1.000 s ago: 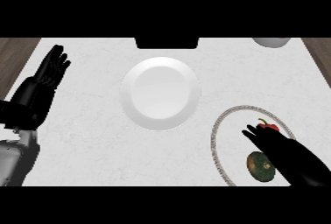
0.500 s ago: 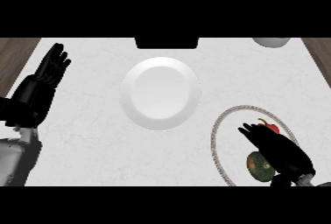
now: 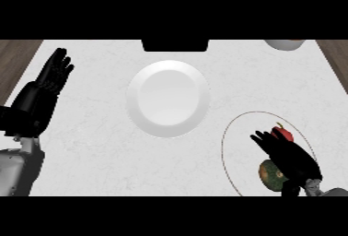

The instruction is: Pick the squash from the placemat and place it in the plate

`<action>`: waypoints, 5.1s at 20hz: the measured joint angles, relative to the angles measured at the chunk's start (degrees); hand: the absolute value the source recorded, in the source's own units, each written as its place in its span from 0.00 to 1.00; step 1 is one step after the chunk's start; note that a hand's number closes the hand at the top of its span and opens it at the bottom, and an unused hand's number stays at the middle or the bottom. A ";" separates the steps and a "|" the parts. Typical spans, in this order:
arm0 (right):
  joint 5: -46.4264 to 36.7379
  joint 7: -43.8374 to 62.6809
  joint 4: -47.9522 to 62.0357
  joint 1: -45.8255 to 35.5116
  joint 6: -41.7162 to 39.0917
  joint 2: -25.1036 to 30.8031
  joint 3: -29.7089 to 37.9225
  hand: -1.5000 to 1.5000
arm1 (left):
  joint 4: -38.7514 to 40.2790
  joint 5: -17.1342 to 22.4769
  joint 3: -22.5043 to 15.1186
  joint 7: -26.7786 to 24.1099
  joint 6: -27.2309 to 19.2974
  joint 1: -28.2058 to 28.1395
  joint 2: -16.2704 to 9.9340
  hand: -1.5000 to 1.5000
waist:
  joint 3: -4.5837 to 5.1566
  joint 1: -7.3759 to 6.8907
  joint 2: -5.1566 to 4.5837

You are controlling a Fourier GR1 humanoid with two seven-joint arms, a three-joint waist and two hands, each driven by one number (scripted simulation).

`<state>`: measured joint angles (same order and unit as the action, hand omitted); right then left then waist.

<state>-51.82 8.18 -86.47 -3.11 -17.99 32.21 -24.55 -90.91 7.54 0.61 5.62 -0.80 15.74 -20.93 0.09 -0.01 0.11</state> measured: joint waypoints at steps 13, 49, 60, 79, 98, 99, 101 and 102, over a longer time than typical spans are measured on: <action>-6.66 -2.53 2.58 1.78 18.39 -5.61 5.38 1.00 | -1.60 -0.97 1.61 0.86 1.16 -1.08 0.65 0.50 | 0.11 0.76 0.22; -10.56 44.38 -13.72 -23.61 21.82 -31.78 -0.96 1.00 | -1.78 -2.98 2.12 1.03 3.08 -0.30 3.21 0.50 | -0.07 -0.96 -0.27; 2.56 42.90 21.53 -45.64 37.62 -32.12 0.36 1.00 | -1.53 -4.30 1.24 1.17 3.32 0.51 4.86 0.50 | -0.07 -2.11 -0.56; 29.00 25.67 53.30 -56.26 58.34 -32.19 -0.83 0.00 | 0.50 -4.55 0.60 1.10 4.86 4.81 6.00 0.50 | -0.16 -5.93 -1.93; 49.28 -1.85 43.89 -47.82 71.75 -31.59 10.15 0.00 | -1.61 -4.11 4.08 1.56 5.06 0.46 4.66 0.50 | -0.13 -1.25 -0.38; 49.60 -2.68 41.71 -45.68 71.05 -30.84 10.32 0.00 | -1.51 -4.07 4.54 1.76 5.07 0.39 4.39 0.50 | -0.13 -0.82 -0.26; 50.37 -5.34 38.01 -41.48 69.38 -29.52 11.00 0.00 | -1.85 -4.21 4.64 2.01 4.90 -0.01 4.65 0.50 | -0.12 -0.33 -0.14; 50.50 -5.94 35.63 -39.12 68.54 -28.68 10.89 0.00 | -1.97 -4.38 4.56 1.82 4.71 -0.25 4.98 0.50 | -0.12 -0.08 -0.08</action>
<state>-1.32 2.24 -50.84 -42.23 50.55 3.53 -13.66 -92.88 3.16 5.17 7.44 3.91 15.49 -15.95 -0.03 -0.09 0.03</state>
